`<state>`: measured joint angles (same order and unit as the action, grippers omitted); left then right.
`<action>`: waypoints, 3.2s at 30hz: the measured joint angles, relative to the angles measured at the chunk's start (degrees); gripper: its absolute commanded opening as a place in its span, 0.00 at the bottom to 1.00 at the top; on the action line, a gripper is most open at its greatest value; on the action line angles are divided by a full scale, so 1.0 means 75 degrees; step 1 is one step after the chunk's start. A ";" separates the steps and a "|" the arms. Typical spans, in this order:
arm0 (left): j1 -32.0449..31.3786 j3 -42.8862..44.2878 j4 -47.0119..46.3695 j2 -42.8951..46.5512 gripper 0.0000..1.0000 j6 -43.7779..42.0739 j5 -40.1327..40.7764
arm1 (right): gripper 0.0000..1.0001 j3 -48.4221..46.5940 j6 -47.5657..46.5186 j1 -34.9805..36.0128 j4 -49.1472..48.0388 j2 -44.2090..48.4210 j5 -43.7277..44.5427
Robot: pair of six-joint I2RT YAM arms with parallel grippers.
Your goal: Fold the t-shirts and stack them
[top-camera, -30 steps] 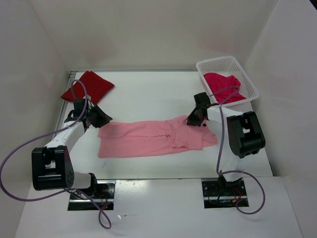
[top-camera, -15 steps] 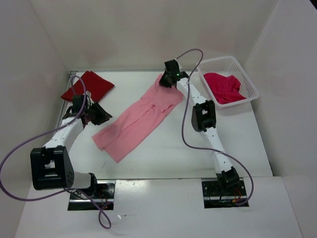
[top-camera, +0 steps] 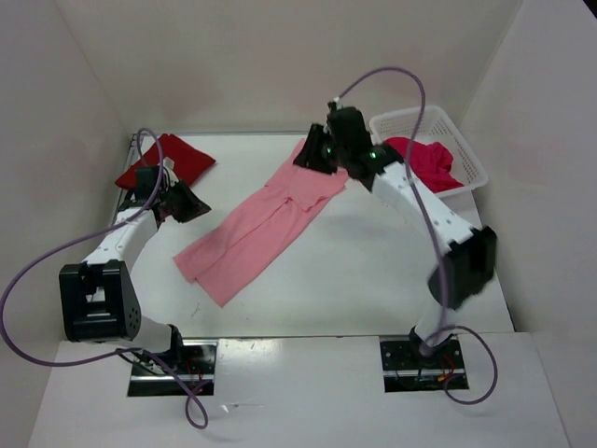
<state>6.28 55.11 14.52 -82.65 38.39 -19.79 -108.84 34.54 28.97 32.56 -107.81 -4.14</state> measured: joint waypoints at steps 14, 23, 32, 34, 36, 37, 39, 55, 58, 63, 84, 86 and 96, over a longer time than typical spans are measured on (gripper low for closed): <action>-0.0058 -0.0064 -0.0245 -0.0122 0.06 -0.0300 0.0003 | 0.52 0.6464 0.2512 0.3142 -0.3185 0.0321 -0.0822; -0.0064 -0.0621 -0.0178 0.0169 0.13 -0.0344 0.0009 | 0.24 0.5893 0.3567 0.3142 -0.4578 -0.0720 -0.0708; -0.0624 -0.0766 0.0003 0.0259 0.31 -0.0554 0.0096 | 0.04 0.6907 0.3768 0.2611 -0.4913 -0.0224 -0.0883; -0.1032 -0.0766 0.0047 0.0248 0.36 -0.0557 0.0128 | 0.04 0.7653 0.3395 0.2192 -0.4584 0.0513 -0.0889; -0.1495 -0.0766 0.0070 0.0204 0.42 -0.0548 0.0131 | 0.04 0.8344 0.3019 0.1687 -0.4121 0.1279 -0.0915; -0.1734 -0.0766 0.0076 0.0160 0.44 -0.0525 0.0137 | 0.04 0.8696 0.2862 0.1387 -0.3911 0.1670 -0.0935; -0.2142 -0.0766 0.0076 0.0064 0.52 -0.0490 0.0131 | 0.04 0.9262 0.2620 0.0901 -0.3567 0.2328 -0.0985; -0.2681 0.3063 -0.1000 -0.4191 0.94 -0.0017 0.0399 | 0.45 1.0713 0.2573 0.0516 -0.2092 0.5418 -0.1005; -0.2687 0.4045 -0.1131 -0.5187 0.86 0.0085 0.0402 | 0.45 1.0716 0.2591 0.0516 -0.2092 0.5520 -0.1000; -0.2736 0.5849 -0.1212 -0.6572 0.70 0.0204 0.0361 | 0.45 1.0716 0.2591 0.0516 -0.2090 0.5581 -0.0997; -0.2667 0.9903 -0.0434 -0.9209 0.18 0.1110 0.1032 | 0.45 1.0713 0.2547 0.0516 -0.1993 0.5523 -0.1087; -0.2398 0.9836 -0.0525 -0.9194 0.51 0.1096 0.1017 | 0.46 1.0713 0.2524 0.0516 -0.1996 0.5464 -0.1119; -0.2043 0.5817 -0.1279 -0.6420 1.00 0.0580 0.1070 | 0.47 1.0719 0.2535 0.0516 -0.1985 0.5383 -0.1081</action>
<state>-9.04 98.74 4.93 -130.80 42.74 -11.77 -28.45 53.56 32.84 17.67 -67.44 -12.25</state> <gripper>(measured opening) 0.997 0.474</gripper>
